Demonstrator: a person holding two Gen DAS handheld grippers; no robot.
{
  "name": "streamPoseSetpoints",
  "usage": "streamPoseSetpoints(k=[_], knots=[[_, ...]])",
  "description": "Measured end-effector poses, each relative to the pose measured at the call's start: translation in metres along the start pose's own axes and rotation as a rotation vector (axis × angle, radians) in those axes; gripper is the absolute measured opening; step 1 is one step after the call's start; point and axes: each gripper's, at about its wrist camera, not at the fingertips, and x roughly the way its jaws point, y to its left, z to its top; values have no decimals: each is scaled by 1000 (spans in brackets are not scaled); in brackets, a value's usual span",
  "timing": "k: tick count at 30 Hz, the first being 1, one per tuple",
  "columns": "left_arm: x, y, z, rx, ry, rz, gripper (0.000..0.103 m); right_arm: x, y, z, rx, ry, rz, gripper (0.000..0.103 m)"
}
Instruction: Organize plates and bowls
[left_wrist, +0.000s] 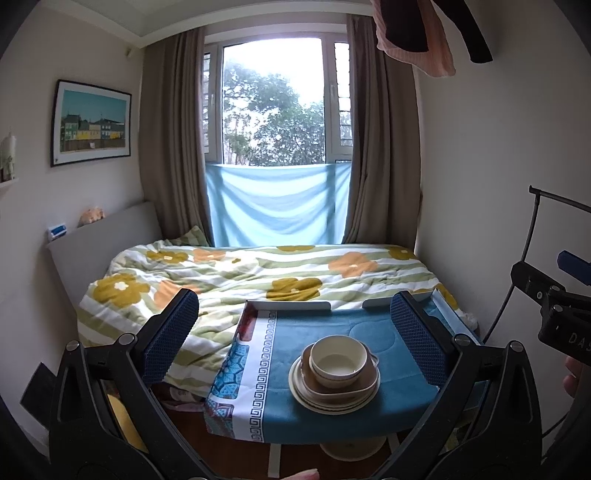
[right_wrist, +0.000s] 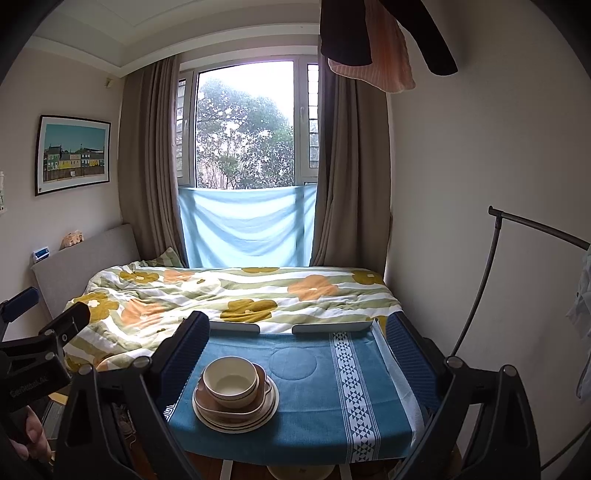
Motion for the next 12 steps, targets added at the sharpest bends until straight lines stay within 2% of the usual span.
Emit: streamPoseSetpoints(k=[12], knots=[[5, 0, -2, -18, -3, -7, 103, 5, 6, 0, -4, 4, 6, 95]])
